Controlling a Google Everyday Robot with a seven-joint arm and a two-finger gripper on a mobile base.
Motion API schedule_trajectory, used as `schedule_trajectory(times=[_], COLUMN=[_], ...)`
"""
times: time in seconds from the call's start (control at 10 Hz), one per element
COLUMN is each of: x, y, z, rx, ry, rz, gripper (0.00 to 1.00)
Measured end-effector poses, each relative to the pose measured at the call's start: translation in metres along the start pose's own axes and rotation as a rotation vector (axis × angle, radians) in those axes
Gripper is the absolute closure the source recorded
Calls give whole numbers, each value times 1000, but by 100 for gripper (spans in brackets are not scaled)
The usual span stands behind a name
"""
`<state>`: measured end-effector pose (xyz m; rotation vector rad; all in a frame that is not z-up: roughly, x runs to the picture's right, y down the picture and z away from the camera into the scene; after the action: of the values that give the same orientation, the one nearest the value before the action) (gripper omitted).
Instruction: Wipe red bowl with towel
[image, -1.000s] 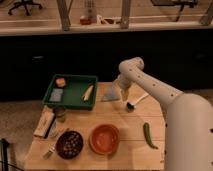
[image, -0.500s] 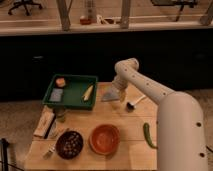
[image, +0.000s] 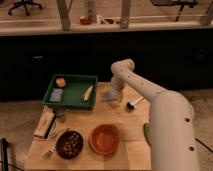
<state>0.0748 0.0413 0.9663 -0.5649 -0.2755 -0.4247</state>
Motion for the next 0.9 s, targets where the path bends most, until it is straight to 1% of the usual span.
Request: schedule_trajectory(times=[0.3, 0.4, 0.5, 0.6, 0.7, 0.8, 0.9], x=[-1, -4, -5, -6, -5, -5, -5], y=[-1, -4, -3, -2, 0, 4, 6], z=[9, 11, 14, 19, 21, 24, 25], rx=[-26, -29, -35, -40, -46, -55, -55], ry=[-7, -12, -18, -28, -33, -42, -49], rz=[-12, -20, -22, -21, -19, -17, -13], gripper=[20, 22, 27, 38, 47, 60, 68])
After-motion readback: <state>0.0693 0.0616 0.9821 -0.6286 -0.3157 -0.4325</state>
